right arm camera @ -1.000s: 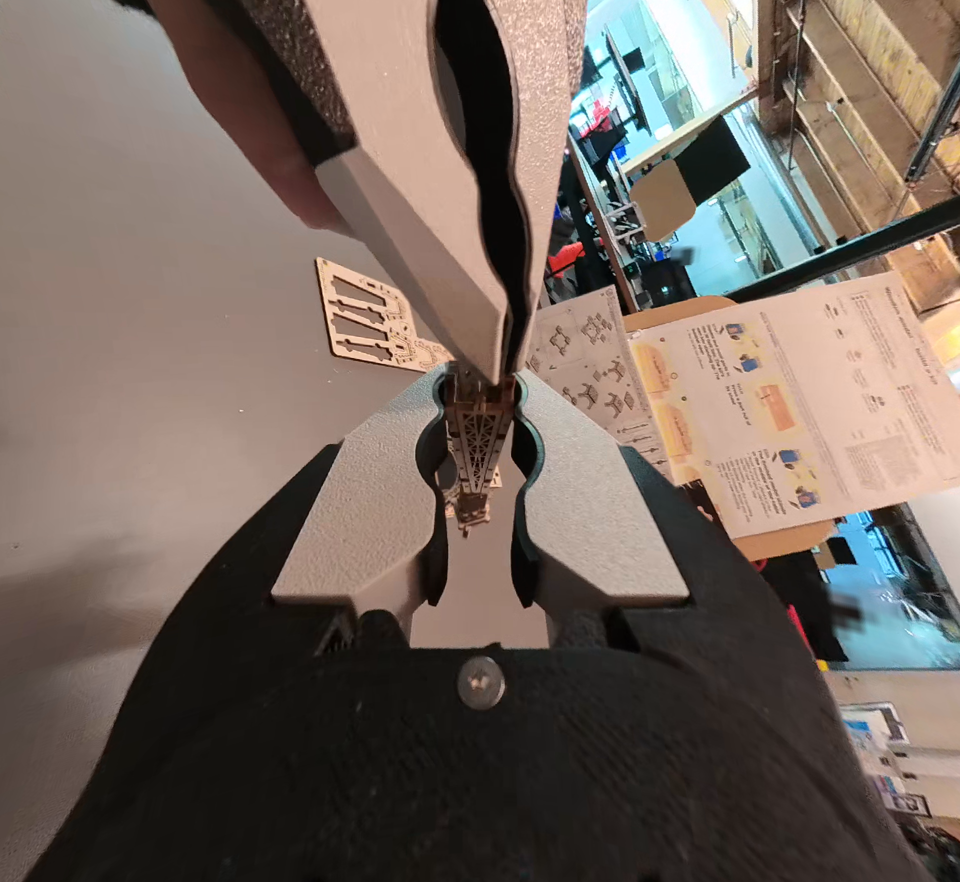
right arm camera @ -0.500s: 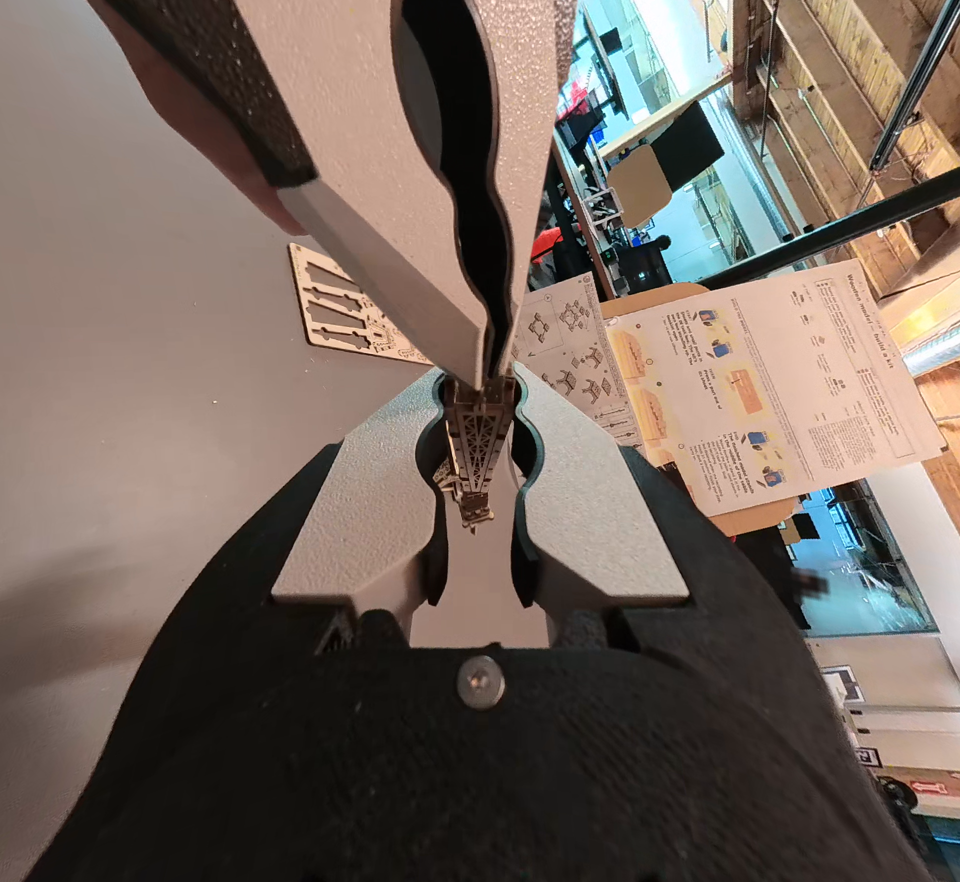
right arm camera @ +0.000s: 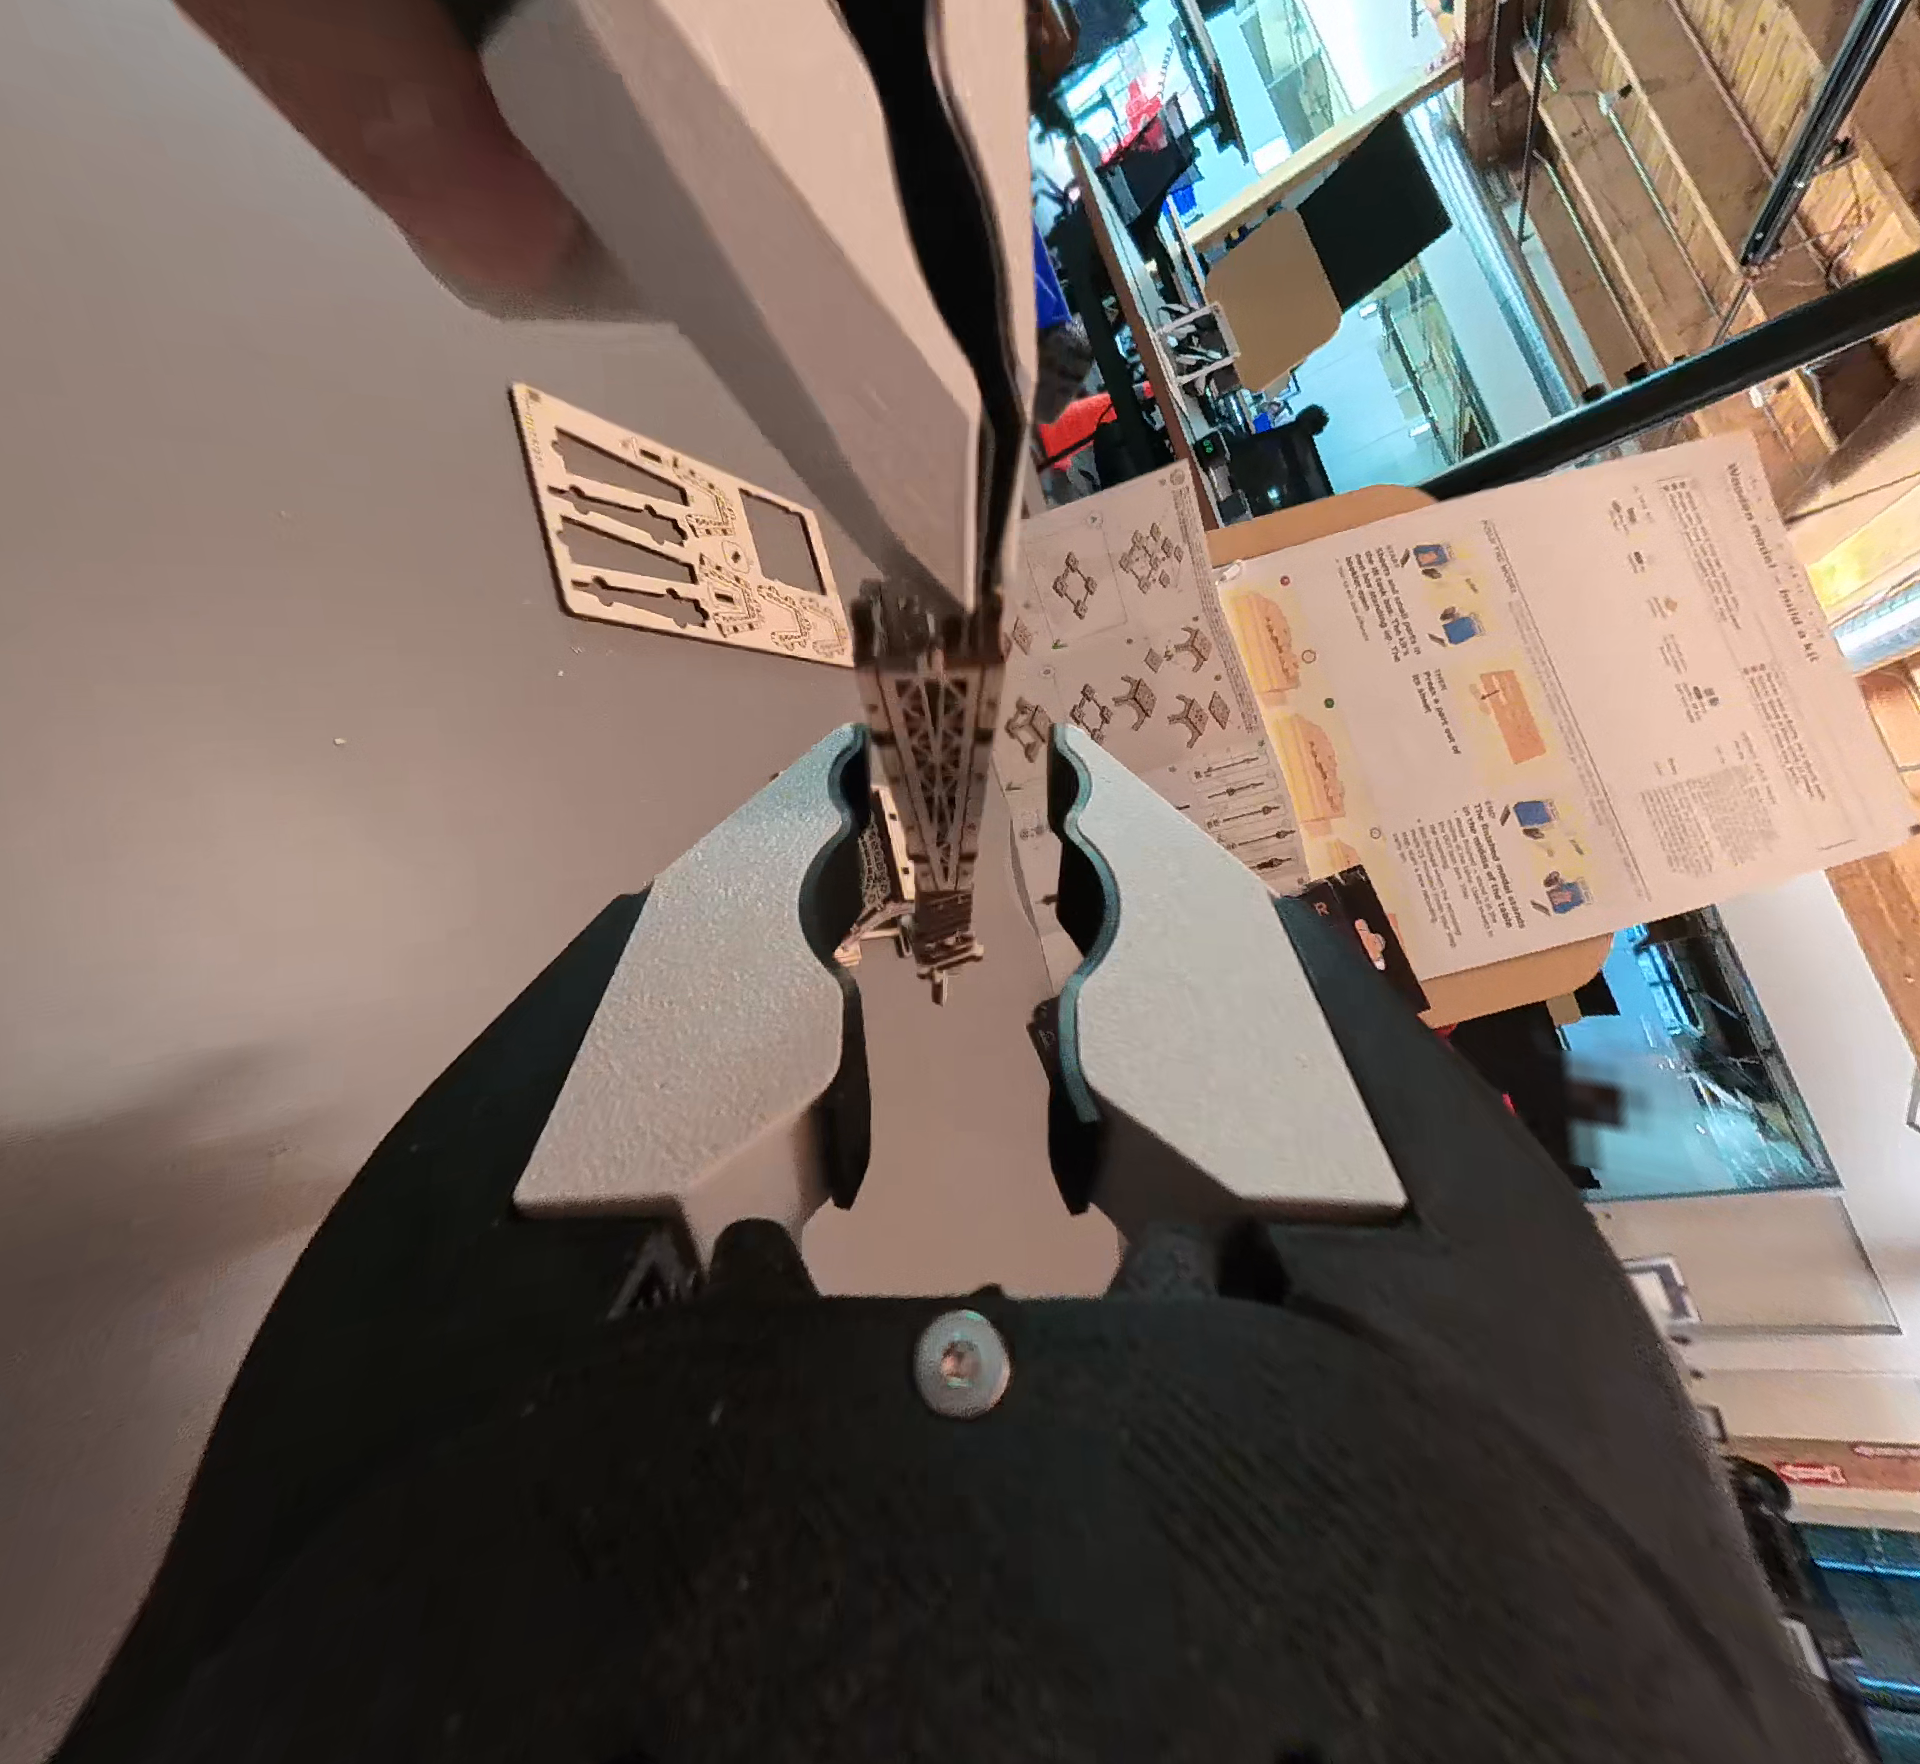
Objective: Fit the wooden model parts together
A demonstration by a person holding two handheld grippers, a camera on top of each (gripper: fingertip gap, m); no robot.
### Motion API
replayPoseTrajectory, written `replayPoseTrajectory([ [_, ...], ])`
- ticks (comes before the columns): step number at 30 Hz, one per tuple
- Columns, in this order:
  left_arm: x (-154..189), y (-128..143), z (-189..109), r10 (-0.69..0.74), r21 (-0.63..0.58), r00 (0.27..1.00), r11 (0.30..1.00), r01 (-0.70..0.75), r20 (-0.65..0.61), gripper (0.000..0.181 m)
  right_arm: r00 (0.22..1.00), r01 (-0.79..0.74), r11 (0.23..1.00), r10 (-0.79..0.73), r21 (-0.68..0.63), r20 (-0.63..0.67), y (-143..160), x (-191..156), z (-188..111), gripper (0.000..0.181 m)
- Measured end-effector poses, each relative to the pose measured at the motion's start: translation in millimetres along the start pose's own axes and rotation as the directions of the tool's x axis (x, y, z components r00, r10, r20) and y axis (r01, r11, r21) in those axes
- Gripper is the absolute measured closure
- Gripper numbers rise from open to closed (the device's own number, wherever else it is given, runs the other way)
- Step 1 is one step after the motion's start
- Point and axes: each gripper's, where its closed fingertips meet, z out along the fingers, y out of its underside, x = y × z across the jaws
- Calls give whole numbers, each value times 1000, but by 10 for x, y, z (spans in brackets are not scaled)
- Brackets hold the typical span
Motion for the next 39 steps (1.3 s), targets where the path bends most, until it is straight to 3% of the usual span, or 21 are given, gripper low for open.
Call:
replayPoseTrajectory([
  [7, -39, 1, -52, -82, 75, 994, 993, 87, -68, 181, 999, 21, 997, -18, 74, -38, 18, 11, 77, 149],
  [9, -51, 37, -43, -87, 71, 994, 993, 91, -67, 181, 999, 6, 995, -1, 95, -53, -20, 24, 78, 159],
  [10, -54, 51, -40, -89, 70, 994, 993, 93, -65, 181, 999, 9, 996, -5, 85, -53, -11, 20, 82, 168],
  [17, -113, 177, 25, -117, 31, 993, 993, 117, -5, 181, 995, 73, 997, -75, -40, -65, 113, -20, 151, 168],
  [22, -145, 335, 113, -244, 22, 970, 970, 244, 12, 181, 973, 193, 971, -208, -140, -100, 246, -24, 207, 169],
  [26, -65, 565, 247, -338, -17, 941, 941, 337, -28, 181, 954, 268, 941, -289, -208, -75, 444, -135, 309, 169],
  [31, 24, 891, 366, -290, -103, 954, 954, 282, -79, 172, 947, 299, 908, -320, -293, -28, 853, -222, 415, 169],
  [39, -308, 1254, 349, -253, -196, 967, 950, 242, -35, 166, 877, 461, 769, -470, -443, 98, 1552, -306, 517, 168],
])
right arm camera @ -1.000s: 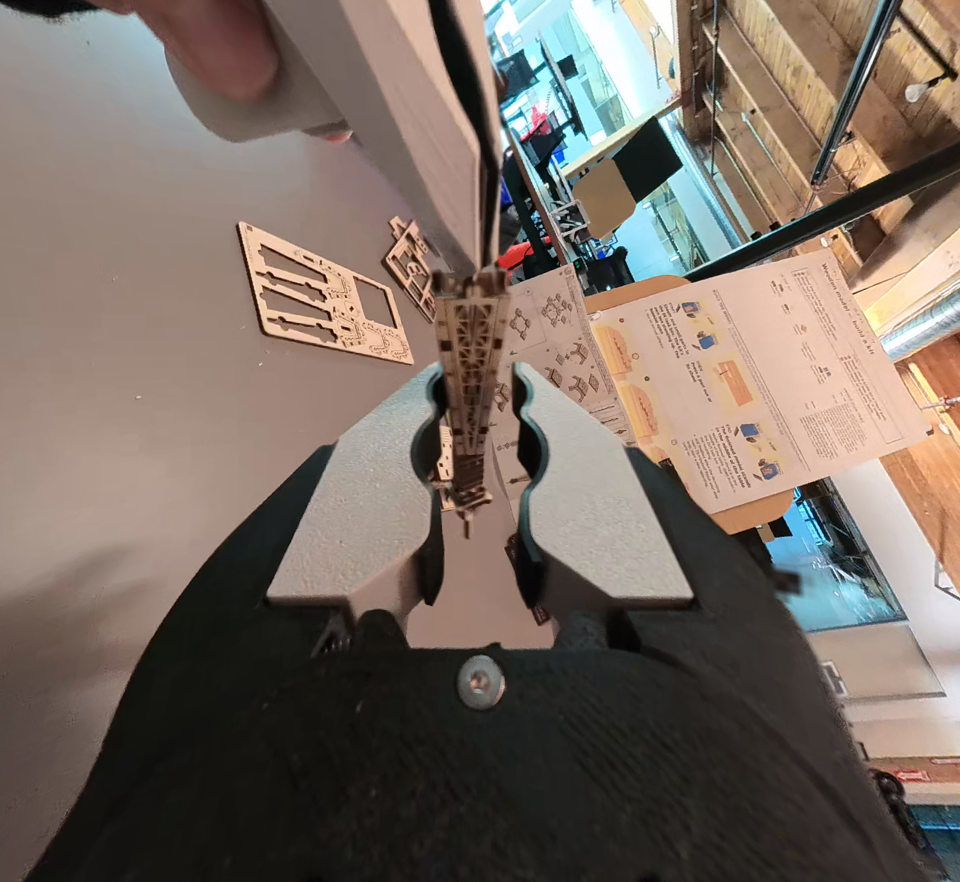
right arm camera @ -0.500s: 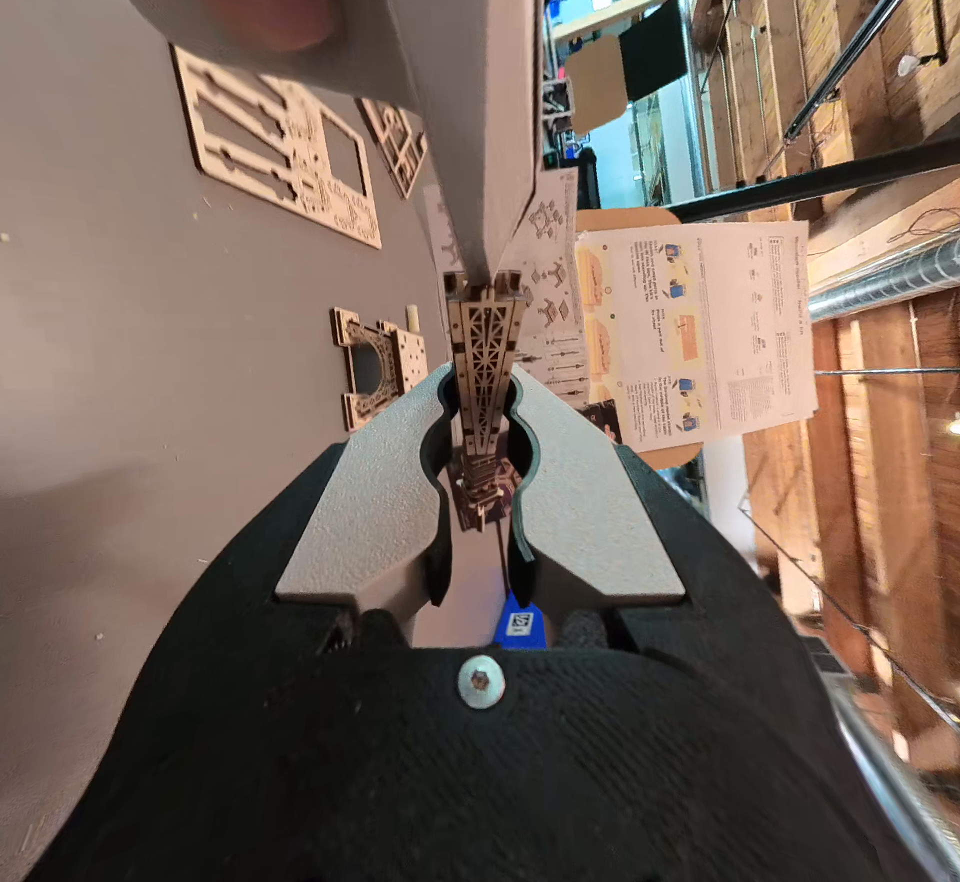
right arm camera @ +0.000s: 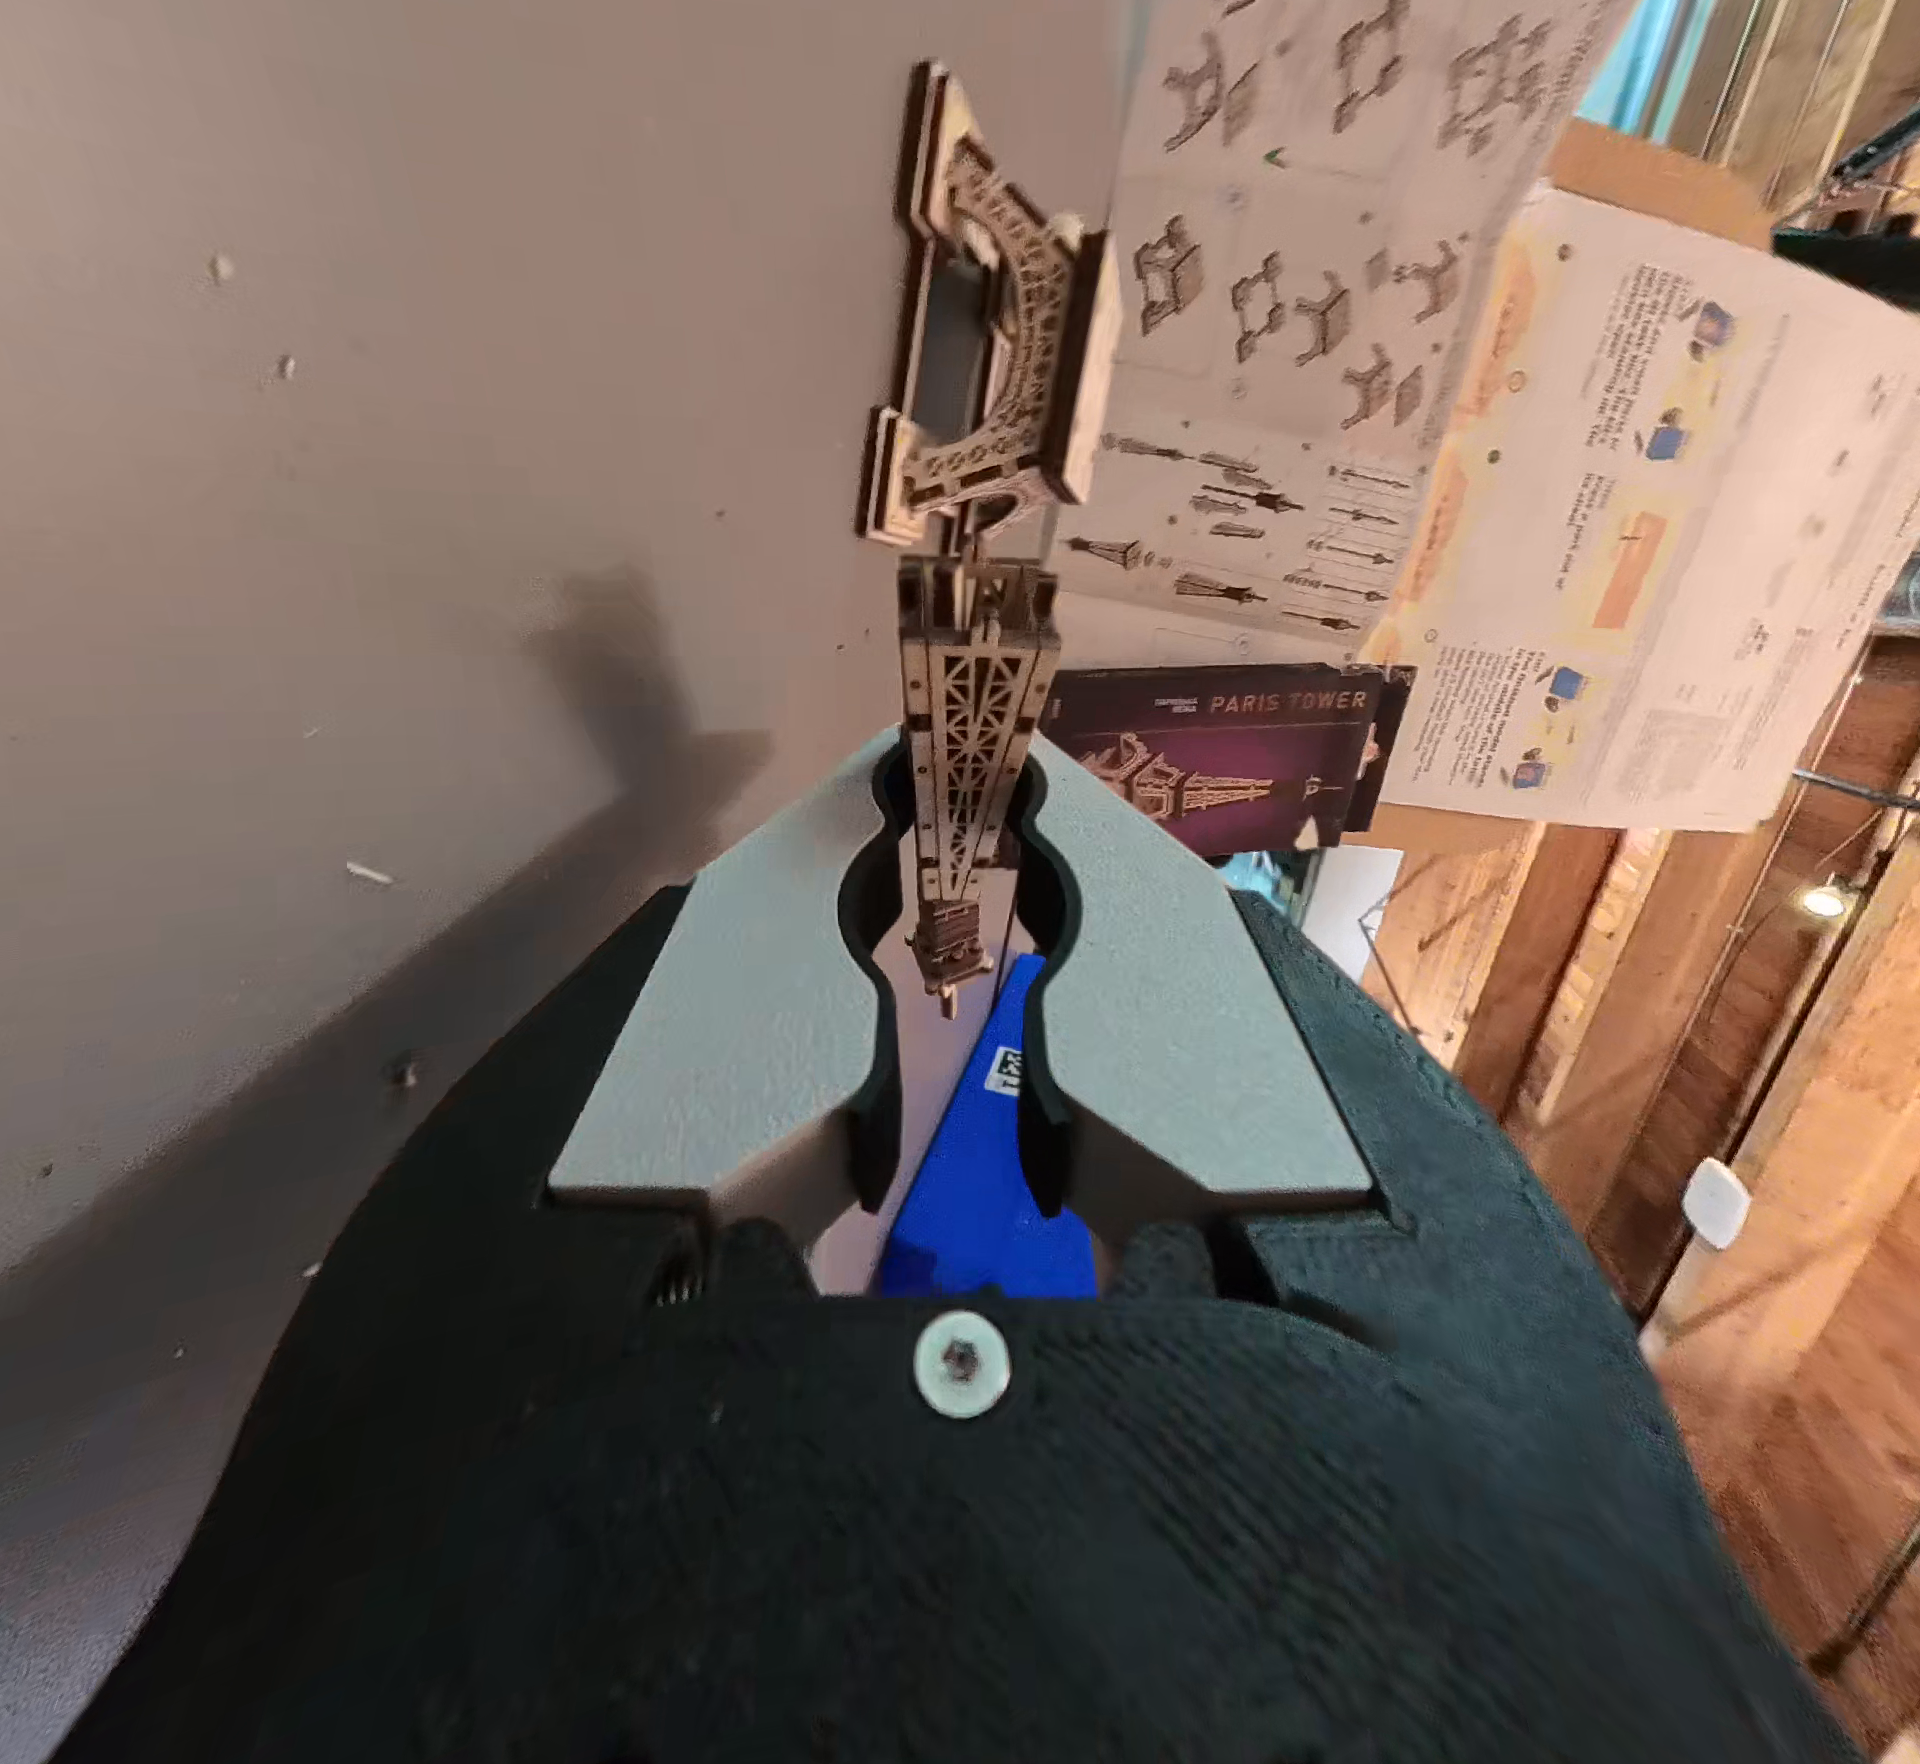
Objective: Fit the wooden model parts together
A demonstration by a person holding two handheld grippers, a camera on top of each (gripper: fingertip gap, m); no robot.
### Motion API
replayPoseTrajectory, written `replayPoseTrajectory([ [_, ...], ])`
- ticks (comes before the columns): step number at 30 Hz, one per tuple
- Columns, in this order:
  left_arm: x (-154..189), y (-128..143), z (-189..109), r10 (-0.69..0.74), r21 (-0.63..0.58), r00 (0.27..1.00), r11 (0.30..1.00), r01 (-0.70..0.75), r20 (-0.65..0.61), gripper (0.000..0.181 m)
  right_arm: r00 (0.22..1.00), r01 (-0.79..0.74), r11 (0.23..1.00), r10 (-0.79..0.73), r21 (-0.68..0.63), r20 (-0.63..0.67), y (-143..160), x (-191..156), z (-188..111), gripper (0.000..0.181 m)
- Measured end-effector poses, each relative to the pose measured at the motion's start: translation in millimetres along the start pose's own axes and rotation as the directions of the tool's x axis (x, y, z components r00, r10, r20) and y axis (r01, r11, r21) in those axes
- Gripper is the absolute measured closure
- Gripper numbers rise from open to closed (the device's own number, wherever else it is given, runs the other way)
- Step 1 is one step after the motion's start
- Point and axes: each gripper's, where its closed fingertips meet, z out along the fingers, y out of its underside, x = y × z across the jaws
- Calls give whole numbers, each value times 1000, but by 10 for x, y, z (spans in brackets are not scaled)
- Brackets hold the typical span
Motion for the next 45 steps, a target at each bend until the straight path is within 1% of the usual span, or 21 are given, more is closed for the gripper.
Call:
replayPoseTrajectory([
  [4, -162, 33, 25, -13, -4, 1000, 1000, 13, 2, 168, 996, 25, 1000, -24, -6, 87, 48, -169, 49, 157],
  [9, -206, 76, 128, -62, -18, 996, 998, 61, -60, 168, 987, 12, 998, -21, 56, 160, 38, -199, 13, 158],
  [15, -325, 77, 163, -43, -37, 995, 999, 40, -89, 168, 952, -42, 988, -7, 151, 306, 33, -193, -202, 135],
  [17, -385, 55, 154, -22, -34, 996, 999, 19, -92, 168, 934, -88, 981, 21, 172, 358, 32, -181, -275, 133],
  [19, -484, 32, 130, 5, -31, 997, 999, -8, -76, 167, 903, -204, 959, 108, 195, 416, 32, -137, -352, 129],
  [21, -602, 12, 95, 28, -28, 998, 999, -30, -64, 166, 828, -432, 877, 293, 211, 479, 31, -4, -382, 126],
  [22, -698, -6, 78, 38, -19, 998, 999, -39, -45, 165, 764, -564, 796, 401, 221, 506, 42, 104, -358, 125],
  [23, -819, -32, 64, 48, -4, 999, 999, -48, -18, 164, 683, -689, 686, 507, 234, 526, 70, 236, -299, 124],
  [25, -1124, -82, 62, 55, 33, 997, 998, -56, 46, 157, 480, -874, 427, 678, 233, 557, 209, 498, -113, 115],
  [26, -1307, -109, 71, 50, 54, 995, 997, -54, 86, 152, 396, -918, 319, 744, 235, 538, 338, 624, 15, 112],
  [27, -1515, -127, 82, 48, 72, 989, 996, -59, 141, 146, 338, -940, 256, 802, 228, 493, 508, 703, 160, 111],
  [28, -1747, -127, 88, 60, 79, 975, 994, -79, 215, 139, 308, -948, 234, 839, 214, 448, 658, 732, 290, 103],
  [30, -2199, -102, 62, 124, 62, 913, 985, -160, 388, 131, 288, -955, 238, 887, 178, 361, 912, 707, 486, 93],
  [33, -2645, -6, -77, 249, -39, 757, 958, -284, 605, 123, 288, -952, 255, 935, 171, 209, 1227, 617, 579, 85],
  [35, -2763, 60, -223, 346, -137, 631, 925, -356, 694, 119, 263, -956, 228, 945, 184, 197, 1277, 562, 534, 86],
  [36, -2779, 69, -291, 392, -181, 571, 903, -390, 722, 119, 271, -951, 232, 944, 203, 189, 1296, 579, 504, 91],
  [38, -2759, 43, -366, 450, -221, 483, 861, -458, 752, 119, 280, -943, 244, 949, 229, 144, 1388, 614, 498, 92],
  [39, -2760, 37, -370, 454, -223, 465, 854, -470, 760, 119, 268, -947, 231, 951, 222, 154, 1397, 611, 509, 93],
  [41, -2784, 79, -300, 445, -222, 499, 868, -443, 744, 115, 243, -958, 203, 951, 205, 194, 1391, 594, 522, 94],
  [43, -2817, 140, -229, 432, -227, 538, 885, -405, 723, 113, 207, -961, 167, 963, 221, 172, 1459, 631, 507, 95],
  [45, -2822, 183, -188, 447, -245, 549, 882, -403, 707, 112, 181, -966, 142, 969, 218, 168, 1498, 639, 510, 96],
])
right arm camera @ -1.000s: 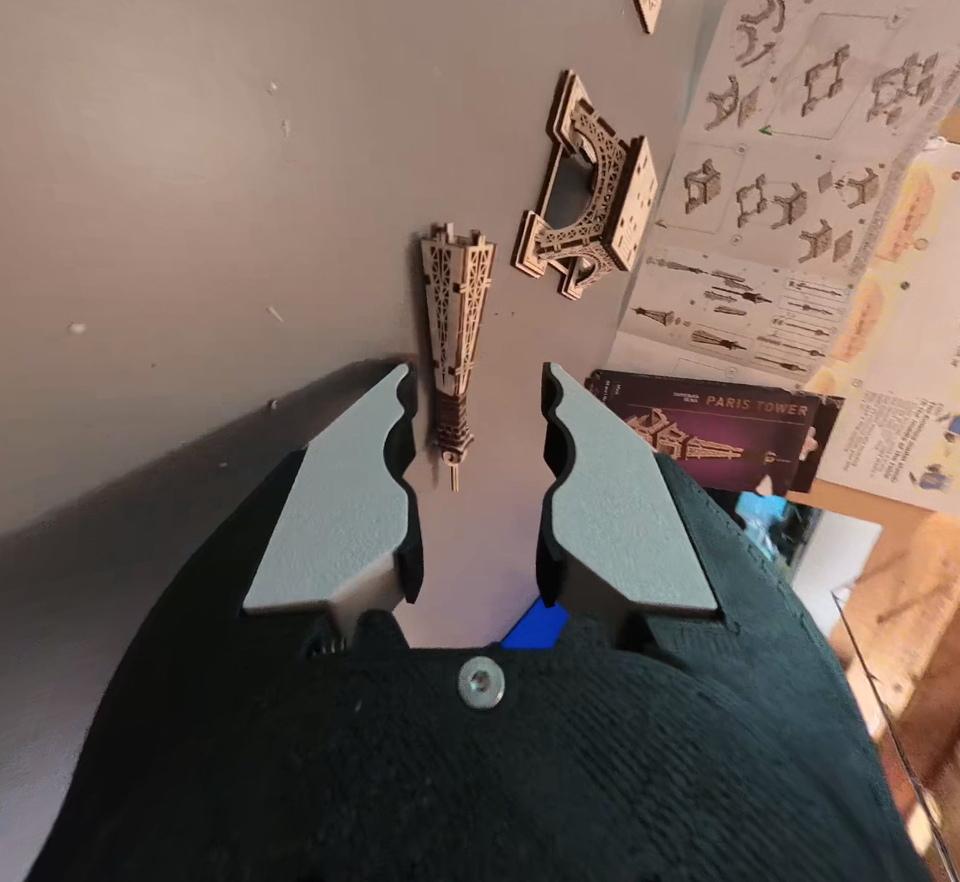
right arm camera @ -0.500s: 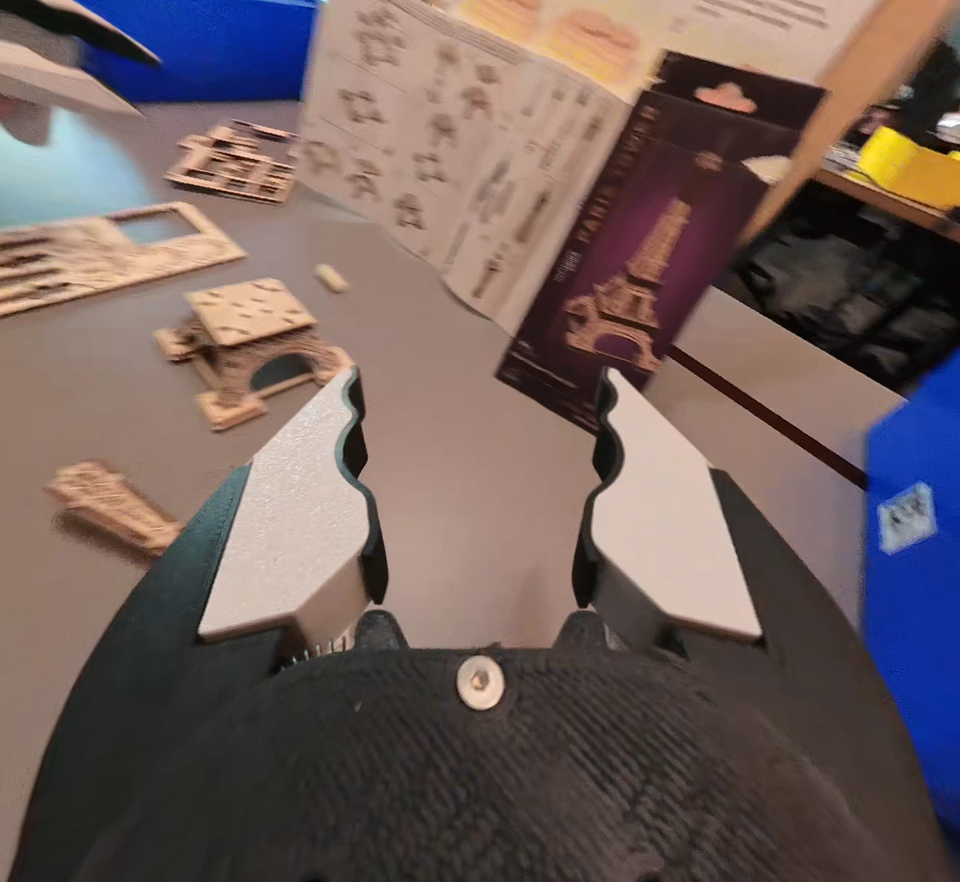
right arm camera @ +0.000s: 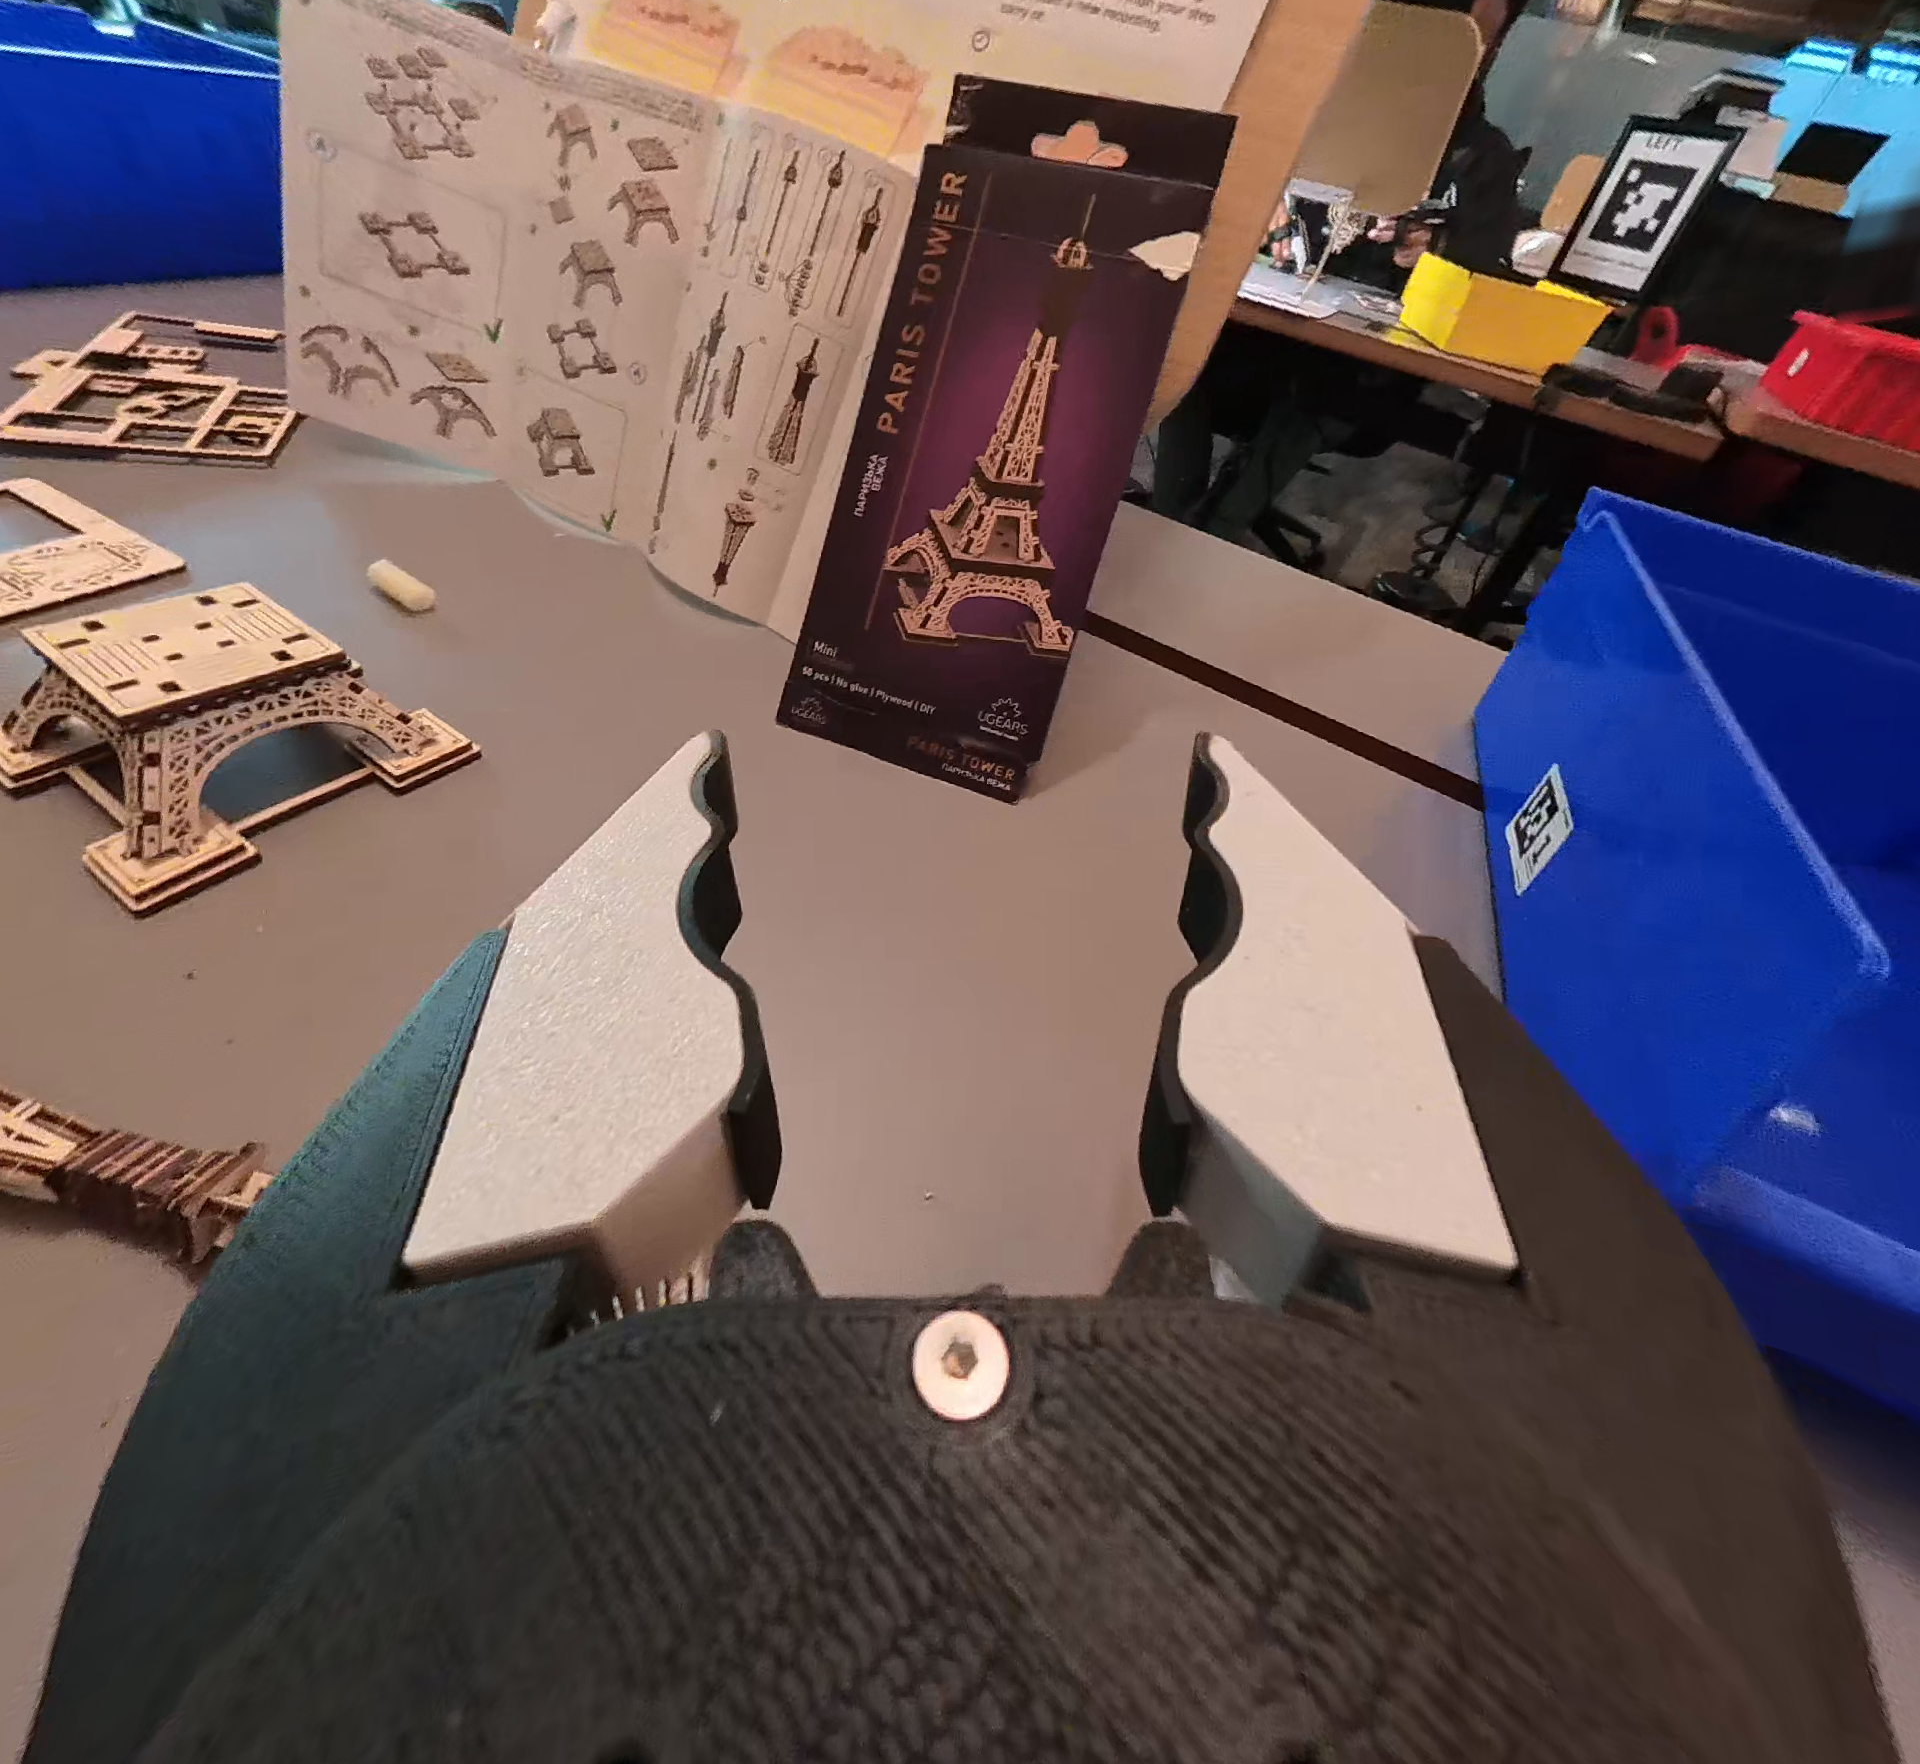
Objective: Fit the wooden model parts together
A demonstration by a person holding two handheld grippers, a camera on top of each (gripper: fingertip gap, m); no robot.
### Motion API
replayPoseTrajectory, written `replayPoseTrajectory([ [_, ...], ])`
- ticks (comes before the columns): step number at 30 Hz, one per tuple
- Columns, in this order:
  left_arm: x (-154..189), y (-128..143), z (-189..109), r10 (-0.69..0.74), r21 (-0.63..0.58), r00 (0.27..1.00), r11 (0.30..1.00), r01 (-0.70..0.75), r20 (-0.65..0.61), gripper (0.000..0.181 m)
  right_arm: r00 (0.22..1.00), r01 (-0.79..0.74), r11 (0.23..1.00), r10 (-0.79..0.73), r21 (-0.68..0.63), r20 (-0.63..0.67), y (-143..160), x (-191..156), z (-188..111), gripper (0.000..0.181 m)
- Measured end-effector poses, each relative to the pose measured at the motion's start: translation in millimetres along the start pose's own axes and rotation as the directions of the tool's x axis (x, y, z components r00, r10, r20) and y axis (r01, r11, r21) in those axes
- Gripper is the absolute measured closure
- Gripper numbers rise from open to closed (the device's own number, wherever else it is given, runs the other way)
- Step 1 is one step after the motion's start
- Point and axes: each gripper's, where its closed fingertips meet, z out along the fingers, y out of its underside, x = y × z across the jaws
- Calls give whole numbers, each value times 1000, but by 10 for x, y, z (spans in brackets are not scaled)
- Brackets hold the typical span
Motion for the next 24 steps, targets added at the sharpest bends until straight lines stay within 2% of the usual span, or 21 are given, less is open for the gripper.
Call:
replayPoseTrajectory([
  [24, 51, 45, -17, 3, -27, 1000, 1000, -3, -17, 123, 989, 150, 987, -150, -58, -2, 79, -145, 58, 96],
])
